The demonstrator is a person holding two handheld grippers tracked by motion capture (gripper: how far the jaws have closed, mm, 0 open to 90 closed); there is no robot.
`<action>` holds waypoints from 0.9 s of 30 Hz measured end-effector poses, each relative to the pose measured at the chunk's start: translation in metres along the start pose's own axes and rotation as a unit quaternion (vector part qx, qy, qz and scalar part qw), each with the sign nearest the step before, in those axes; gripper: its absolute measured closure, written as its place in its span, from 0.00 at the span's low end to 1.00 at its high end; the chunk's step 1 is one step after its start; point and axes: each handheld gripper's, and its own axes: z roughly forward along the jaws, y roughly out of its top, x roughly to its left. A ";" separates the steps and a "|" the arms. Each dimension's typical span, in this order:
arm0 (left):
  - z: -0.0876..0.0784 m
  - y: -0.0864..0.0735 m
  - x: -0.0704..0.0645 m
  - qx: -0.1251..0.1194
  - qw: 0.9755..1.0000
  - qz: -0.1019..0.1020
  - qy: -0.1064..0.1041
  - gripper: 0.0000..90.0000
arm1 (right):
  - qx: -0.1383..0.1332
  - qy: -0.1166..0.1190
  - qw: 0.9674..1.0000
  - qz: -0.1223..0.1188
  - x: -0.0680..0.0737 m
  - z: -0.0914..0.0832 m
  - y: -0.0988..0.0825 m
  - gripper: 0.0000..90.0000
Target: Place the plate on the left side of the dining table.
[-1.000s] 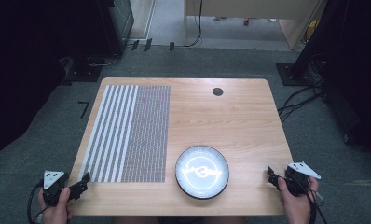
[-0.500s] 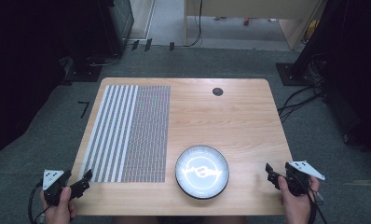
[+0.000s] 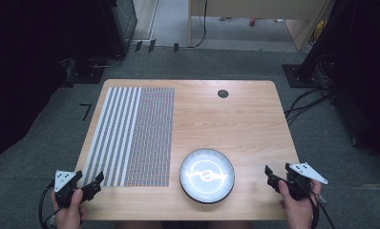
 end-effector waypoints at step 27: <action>0.016 0.013 -0.052 0.003 0.999 0.030 -0.043 0.21 | -0.004 0.026 0.999 -0.031 0.037 0.004 0.007 0.24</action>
